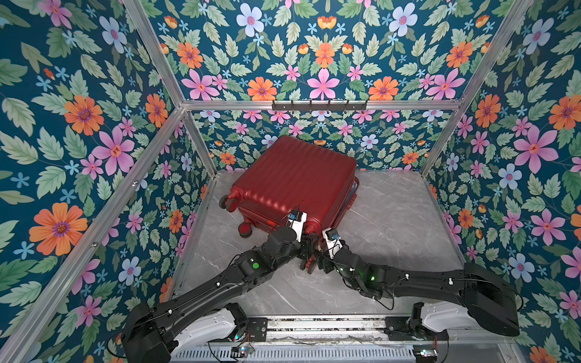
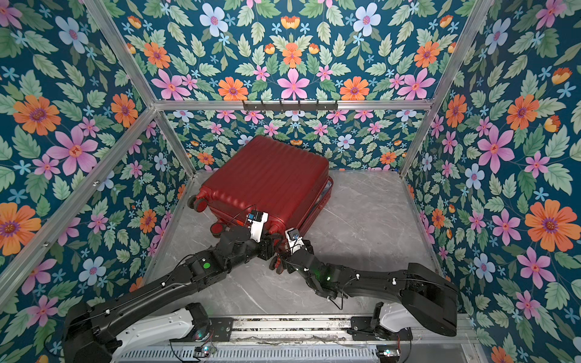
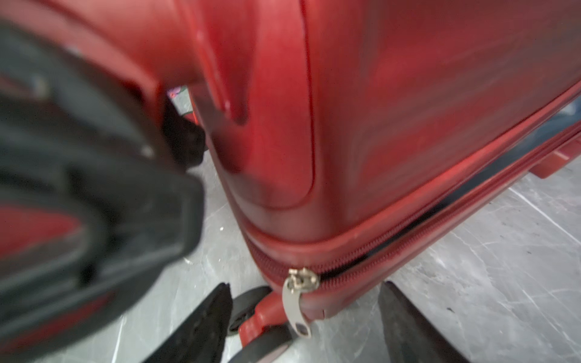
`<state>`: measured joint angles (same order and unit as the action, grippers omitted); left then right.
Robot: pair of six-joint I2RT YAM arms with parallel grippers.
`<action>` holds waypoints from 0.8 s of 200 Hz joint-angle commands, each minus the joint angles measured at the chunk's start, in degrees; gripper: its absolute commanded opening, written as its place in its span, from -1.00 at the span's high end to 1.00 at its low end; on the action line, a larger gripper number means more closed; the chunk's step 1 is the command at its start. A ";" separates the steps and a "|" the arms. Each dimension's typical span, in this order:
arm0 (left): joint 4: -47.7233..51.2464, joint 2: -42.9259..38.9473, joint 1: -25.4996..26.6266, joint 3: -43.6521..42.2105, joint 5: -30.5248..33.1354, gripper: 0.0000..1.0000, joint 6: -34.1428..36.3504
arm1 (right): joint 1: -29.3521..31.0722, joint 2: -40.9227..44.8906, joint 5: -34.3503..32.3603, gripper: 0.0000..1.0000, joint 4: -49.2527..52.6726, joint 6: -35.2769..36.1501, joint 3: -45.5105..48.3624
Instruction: Pack the luggage
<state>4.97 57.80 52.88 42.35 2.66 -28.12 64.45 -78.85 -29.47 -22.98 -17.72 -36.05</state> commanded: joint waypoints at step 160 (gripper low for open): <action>-8.75 -1.38 -0.24 -0.34 0.24 1.00 0.53 | -3.26 0.81 -1.28 0.61 -5.22 -3.39 3.31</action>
<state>4.12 57.08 52.73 41.80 2.83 -28.18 62.19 -78.72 -28.10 -28.67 -20.69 -33.52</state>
